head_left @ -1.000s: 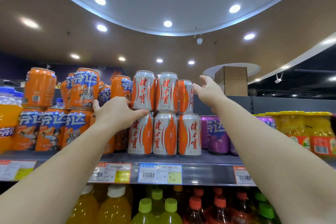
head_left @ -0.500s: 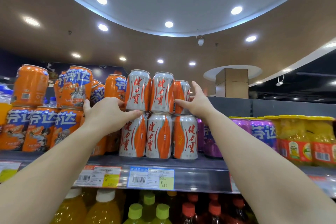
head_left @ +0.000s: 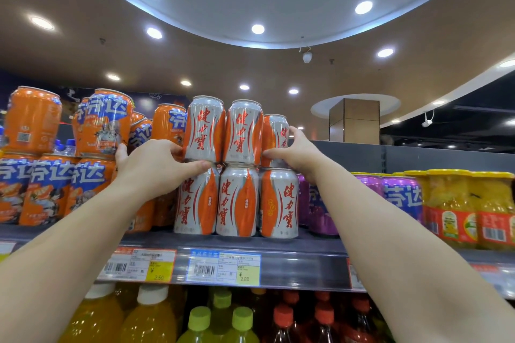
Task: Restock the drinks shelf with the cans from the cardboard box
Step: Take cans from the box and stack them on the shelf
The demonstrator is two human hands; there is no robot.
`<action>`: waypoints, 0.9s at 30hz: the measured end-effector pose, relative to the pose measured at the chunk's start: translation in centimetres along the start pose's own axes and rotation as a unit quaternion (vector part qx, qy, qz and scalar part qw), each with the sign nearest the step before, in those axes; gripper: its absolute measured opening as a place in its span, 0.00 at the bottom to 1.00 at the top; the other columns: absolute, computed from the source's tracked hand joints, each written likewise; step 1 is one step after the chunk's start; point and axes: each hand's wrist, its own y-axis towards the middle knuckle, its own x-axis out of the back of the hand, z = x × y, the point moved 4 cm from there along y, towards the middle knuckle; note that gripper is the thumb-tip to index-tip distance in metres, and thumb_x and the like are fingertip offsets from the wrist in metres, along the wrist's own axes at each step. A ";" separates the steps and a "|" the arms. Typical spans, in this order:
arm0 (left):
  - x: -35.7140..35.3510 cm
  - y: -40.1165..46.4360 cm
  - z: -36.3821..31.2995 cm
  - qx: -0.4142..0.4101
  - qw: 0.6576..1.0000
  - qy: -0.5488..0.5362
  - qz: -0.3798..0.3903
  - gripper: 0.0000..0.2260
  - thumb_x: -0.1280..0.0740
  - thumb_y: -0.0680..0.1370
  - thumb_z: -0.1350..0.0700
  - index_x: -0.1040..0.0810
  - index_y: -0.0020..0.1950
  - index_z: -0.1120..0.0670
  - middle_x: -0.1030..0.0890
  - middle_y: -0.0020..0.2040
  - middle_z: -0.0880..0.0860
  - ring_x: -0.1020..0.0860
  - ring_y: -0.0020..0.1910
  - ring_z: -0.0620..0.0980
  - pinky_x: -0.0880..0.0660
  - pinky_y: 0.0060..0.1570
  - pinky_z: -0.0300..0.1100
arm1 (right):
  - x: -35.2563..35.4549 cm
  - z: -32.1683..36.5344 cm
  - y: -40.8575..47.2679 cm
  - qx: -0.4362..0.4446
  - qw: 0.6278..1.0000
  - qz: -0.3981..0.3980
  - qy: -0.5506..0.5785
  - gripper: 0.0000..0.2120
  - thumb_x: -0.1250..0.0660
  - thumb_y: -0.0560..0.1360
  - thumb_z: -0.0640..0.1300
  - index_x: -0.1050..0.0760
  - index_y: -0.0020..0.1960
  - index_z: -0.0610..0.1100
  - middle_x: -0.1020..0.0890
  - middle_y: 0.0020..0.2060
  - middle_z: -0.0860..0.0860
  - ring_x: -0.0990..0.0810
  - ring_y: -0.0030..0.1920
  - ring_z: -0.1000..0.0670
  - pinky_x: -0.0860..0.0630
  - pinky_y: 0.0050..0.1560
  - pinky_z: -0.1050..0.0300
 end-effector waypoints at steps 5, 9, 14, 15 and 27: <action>0.1 -0.1 0.0 -0.001 1.000 -0.011 -0.002 0.36 0.44 0.61 0.23 0.22 0.57 0.45 0.19 0.58 0.48 0.25 0.64 0.54 0.52 0.72 0.64 | 0.1 -0.2 -0.1 -0.028 0.999 0.029 0.036 0.45 0.21 0.67 0.44 0.44 0.74 0.55 0.23 0.51 0.52 0.18 0.49 0.50 0.20 0.33 0.58; 0.1 -0.2 0.0 -0.001 1.000 -0.023 -0.005 0.24 0.39 0.67 0.25 0.27 0.51 0.42 0.19 0.58 0.47 0.25 0.63 0.54 0.53 0.72 0.64 | 0.3 -0.3 -0.5 -0.034 0.997 0.056 0.043 0.44 0.23 0.69 0.38 0.45 0.74 0.58 0.21 0.53 0.49 0.17 0.50 0.47 0.18 0.33 0.56; 0.0 -0.1 0.1 -0.003 1.000 -0.027 -0.004 0.22 0.38 0.68 0.26 0.29 0.50 0.42 0.19 0.58 0.47 0.24 0.63 0.53 0.53 0.73 0.64 | 0.2 -0.1 -1.1 -0.038 0.998 0.041 0.009 0.25 0.23 0.70 0.42 0.32 0.61 0.51 0.18 0.50 0.50 0.15 0.46 0.51 0.21 0.31 0.60; -0.1 -0.1 0.1 -0.002 1.000 -0.026 -0.005 0.23 0.38 0.68 0.26 0.27 0.51 0.42 0.19 0.58 0.47 0.24 0.63 0.53 0.53 0.73 0.64 | 0.2 -0.1 -1.1 -0.038 0.998 0.040 0.007 0.21 0.23 0.70 0.42 0.29 0.58 0.51 0.17 0.49 0.50 0.15 0.45 0.51 0.21 0.32 0.60; -0.3 -0.3 0.0 -0.005 0.999 -0.048 -0.001 0.18 0.38 0.70 0.27 0.29 0.47 0.40 0.19 0.53 0.42 0.23 0.61 0.48 0.58 0.73 0.62 | 0.2 -0.3 -0.8 -0.055 0.998 0.043 -0.012 0.14 0.24 0.70 0.44 0.23 0.53 0.48 0.13 0.39 0.52 0.14 0.36 0.53 0.23 0.25 0.61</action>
